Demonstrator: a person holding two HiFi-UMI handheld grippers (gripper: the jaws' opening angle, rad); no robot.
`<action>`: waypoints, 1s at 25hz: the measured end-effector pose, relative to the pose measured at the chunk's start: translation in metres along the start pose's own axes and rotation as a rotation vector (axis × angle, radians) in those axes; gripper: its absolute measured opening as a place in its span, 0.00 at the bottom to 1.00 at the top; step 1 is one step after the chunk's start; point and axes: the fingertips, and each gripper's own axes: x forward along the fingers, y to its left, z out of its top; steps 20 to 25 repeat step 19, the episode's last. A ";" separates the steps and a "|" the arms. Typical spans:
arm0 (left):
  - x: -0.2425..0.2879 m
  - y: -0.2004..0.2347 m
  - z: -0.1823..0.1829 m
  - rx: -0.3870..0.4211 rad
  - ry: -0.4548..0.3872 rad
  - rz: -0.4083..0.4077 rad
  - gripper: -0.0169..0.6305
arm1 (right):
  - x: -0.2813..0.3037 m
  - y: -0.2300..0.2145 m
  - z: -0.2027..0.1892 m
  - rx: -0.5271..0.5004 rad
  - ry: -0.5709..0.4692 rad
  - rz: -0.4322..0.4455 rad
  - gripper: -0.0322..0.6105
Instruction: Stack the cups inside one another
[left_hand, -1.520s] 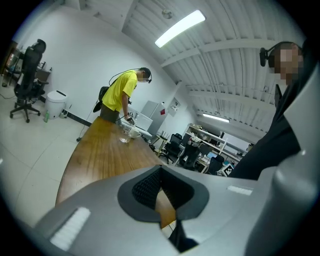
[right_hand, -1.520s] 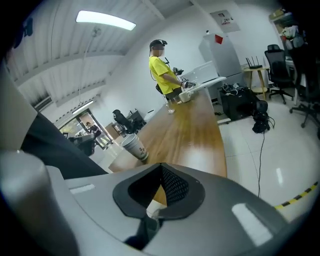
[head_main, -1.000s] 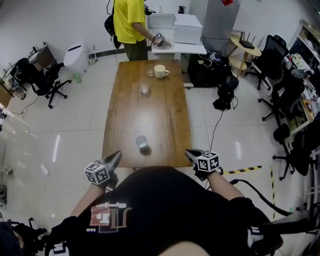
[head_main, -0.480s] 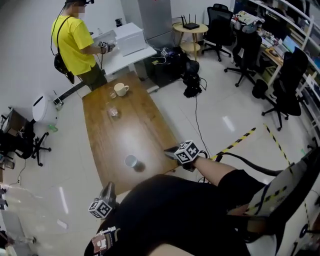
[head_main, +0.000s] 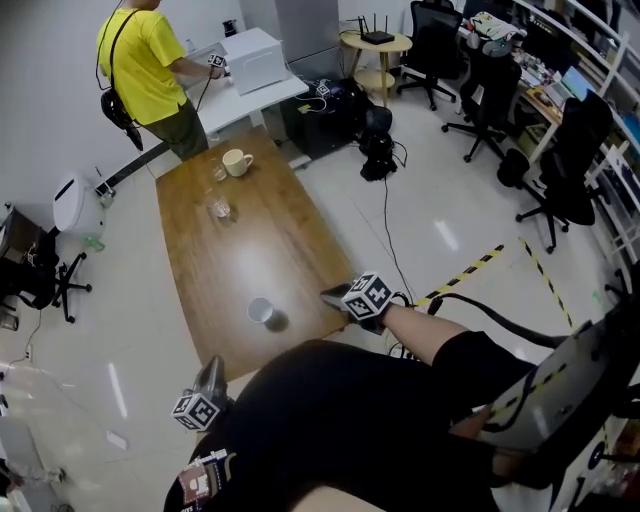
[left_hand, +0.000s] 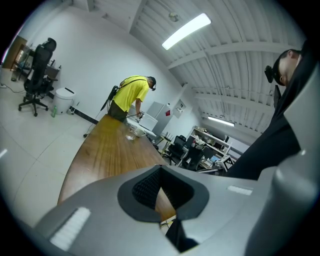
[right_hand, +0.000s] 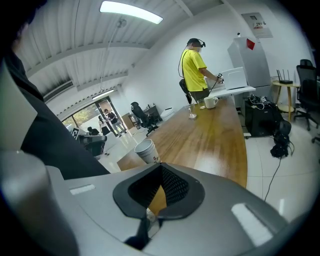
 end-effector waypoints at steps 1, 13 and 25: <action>0.000 0.000 0.000 0.000 0.000 -0.001 0.03 | 0.000 0.000 -0.001 -0.002 0.003 0.000 0.07; 0.016 -0.009 -0.007 0.009 -0.001 -0.017 0.03 | -0.017 -0.018 -0.004 -0.004 -0.018 -0.016 0.07; 0.009 -0.004 0.005 0.005 0.003 -0.011 0.03 | -0.008 -0.009 0.003 -0.002 -0.009 -0.006 0.07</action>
